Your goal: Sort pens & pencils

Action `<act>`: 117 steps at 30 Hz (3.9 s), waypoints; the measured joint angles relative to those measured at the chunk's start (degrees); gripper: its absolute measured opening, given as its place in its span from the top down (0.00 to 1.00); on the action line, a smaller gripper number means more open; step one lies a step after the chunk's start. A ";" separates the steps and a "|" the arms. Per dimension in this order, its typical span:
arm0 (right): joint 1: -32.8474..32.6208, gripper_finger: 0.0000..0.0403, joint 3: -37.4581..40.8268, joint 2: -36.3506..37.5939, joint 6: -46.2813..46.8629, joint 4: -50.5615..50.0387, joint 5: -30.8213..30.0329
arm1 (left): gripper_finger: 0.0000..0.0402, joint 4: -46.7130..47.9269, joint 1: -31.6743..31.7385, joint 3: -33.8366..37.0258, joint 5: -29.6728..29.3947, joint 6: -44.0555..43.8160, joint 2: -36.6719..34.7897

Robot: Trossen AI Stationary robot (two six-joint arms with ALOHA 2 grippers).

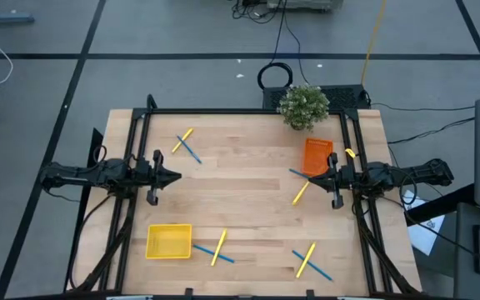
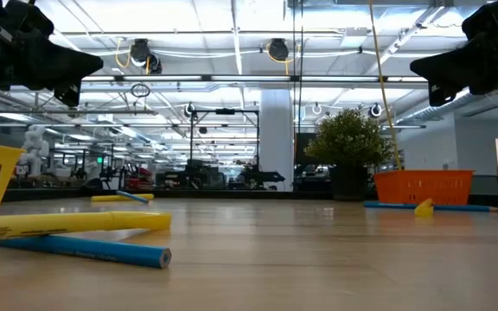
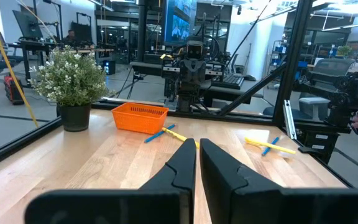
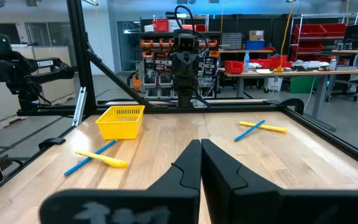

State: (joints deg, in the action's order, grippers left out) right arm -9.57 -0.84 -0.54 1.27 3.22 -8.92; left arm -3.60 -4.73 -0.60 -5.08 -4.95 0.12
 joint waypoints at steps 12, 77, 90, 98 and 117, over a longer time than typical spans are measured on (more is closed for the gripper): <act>-0.01 1.00 0.02 -0.04 0.12 11.35 -0.10 | 0.94 0.01 -0.02 -0.01 -0.02 0.00 0.00; 4.29 1.00 -9.07 -29.39 -9.52 38.14 -5.24 | 0.99 -14.46 -0.02 -21.53 2.96 6.43 26.51; 1.98 0.71 -28.81 -51.81 5.22 -1.03 -12.03 | 0.99 -9.98 -0.02 -21.59 0.43 3.60 26.51; -0.27 0.57 -33.68 -60.15 15.58 -18.44 -6.32 | 0.96 -6.89 -0.01 -21.59 -4.14 2.85 26.51; -0.14 0.59 -46.40 -83.28 -11.54 -50.98 0.03 | 0.99 -4.51 -0.02 -21.57 -4.50 3.19 26.67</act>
State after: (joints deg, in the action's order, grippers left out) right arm -9.72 -47.24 -83.82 -10.28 -47.76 -8.89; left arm -8.12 -4.75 -22.17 -9.58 -1.76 26.79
